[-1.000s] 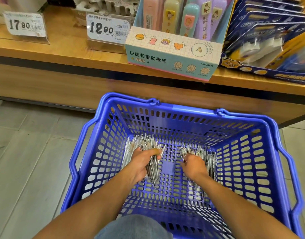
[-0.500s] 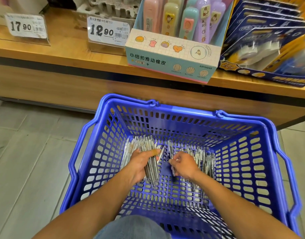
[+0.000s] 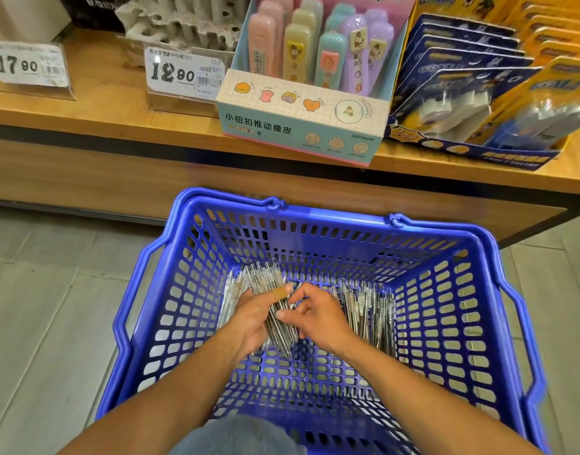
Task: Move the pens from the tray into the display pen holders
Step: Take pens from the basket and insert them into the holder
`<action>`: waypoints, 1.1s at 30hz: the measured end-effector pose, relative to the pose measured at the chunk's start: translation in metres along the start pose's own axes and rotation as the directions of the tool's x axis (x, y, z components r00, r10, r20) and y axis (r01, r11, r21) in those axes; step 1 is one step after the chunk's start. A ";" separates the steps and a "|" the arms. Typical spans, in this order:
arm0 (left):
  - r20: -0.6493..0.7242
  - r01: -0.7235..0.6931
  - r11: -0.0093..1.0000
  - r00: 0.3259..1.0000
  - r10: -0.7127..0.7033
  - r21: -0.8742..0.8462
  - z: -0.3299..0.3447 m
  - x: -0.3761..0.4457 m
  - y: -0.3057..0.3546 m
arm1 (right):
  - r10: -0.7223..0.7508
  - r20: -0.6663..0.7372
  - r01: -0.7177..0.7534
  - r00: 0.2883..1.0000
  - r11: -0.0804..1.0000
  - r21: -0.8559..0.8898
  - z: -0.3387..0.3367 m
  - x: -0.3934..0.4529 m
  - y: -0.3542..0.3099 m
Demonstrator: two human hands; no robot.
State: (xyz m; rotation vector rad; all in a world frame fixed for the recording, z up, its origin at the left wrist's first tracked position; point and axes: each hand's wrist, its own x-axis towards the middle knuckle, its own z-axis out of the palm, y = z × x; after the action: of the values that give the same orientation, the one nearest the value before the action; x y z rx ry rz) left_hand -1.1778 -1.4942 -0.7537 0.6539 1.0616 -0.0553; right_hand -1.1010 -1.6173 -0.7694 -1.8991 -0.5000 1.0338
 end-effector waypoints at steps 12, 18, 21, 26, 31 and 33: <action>0.003 0.026 0.998 1.000 -0.027 0.064 -0.003 0.001 0.003 | 0.257 -0.233 -0.347 0.938 0.711 -0.611 -0.048 0.023 0.062; 0.010 0.033 0.998 0.999 -0.033 0.046 -0.005 0.003 0.001 | 0.247 -0.241 -0.337 0.939 0.509 -0.792 -0.027 0.024 0.075; 0.004 0.040 0.997 0.999 -0.040 0.060 -0.006 0.004 0.000 | 0.263 -0.247 -0.361 0.933 0.661 -0.658 -0.026 0.024 0.069; -0.009 0.040 0.997 0.999 -0.039 0.065 -0.008 0.007 -0.001 | 0.249 -0.116 -0.264 0.961 0.954 -0.140 -0.032 0.025 0.037; 0.018 0.009 1.000 1.000 -0.010 0.021 -0.010 0.007 0.000 | 0.107 0.040 -0.113 0.993 0.964 0.241 -0.024 0.007 0.003; 0.059 0.013 1.000 0.998 -0.012 -0.015 -0.010 0.007 0.000 | 0.062 0.068 -0.077 0.996 0.968 0.240 -0.017 0.002 -0.005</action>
State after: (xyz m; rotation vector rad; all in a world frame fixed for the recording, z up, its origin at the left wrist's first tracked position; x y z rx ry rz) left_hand -1.1822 -1.4866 -0.7629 0.6282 1.0088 -0.0768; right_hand -1.0850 -1.6218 -0.7613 -1.6824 -0.3252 1.1461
